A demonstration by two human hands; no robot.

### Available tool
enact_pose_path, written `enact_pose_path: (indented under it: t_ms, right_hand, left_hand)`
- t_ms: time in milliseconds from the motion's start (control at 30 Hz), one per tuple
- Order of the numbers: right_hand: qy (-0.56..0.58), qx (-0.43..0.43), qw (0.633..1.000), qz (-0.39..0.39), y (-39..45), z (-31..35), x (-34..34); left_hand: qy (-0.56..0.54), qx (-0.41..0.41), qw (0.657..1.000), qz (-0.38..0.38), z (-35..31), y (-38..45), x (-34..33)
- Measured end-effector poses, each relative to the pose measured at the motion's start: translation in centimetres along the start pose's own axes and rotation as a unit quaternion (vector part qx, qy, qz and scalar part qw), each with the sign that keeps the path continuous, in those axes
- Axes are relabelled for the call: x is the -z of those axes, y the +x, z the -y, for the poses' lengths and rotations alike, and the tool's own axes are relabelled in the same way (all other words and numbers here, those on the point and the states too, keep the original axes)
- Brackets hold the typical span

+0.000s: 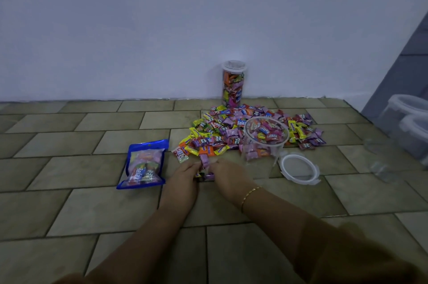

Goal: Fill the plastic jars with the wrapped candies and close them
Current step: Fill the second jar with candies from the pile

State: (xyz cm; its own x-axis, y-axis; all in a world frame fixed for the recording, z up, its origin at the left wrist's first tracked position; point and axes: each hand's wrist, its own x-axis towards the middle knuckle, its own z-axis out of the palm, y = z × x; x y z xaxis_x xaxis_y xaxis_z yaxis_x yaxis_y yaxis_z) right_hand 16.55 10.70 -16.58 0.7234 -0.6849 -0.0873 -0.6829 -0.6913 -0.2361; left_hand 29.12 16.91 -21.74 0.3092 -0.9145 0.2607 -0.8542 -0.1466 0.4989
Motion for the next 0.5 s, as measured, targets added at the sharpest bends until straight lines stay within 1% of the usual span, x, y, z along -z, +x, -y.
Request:
enact_pose_path:
  t_ms: [133, 233, 367, 500]
  right_hand:
    - [0.020, 0.001, 0.999, -0.044, -0.2, 0.3, 1.0]
    - [0.035, 0.014, 0.996, -0.078, -0.5, 0.7, 2.5]
    - [0.075, 0.039, 0.985, -0.148, -1.9, 1.5, 6.1]
    - [0.077, 0.046, 0.975, -0.204, -3.7, 1.2, 10.2]
  left_hand:
    - [-0.010, 0.002, 1.000, -0.021, -0.4, -0.5, 0.4]
    - [-0.015, 0.013, 1.000, -0.021, -0.6, -0.8, 0.4]
    - [-0.022, 0.015, 0.999, -0.021, -0.7, -0.9, 0.5]
    - [-0.019, 0.025, 0.999, -0.023, -0.9, -1.0, 0.6]
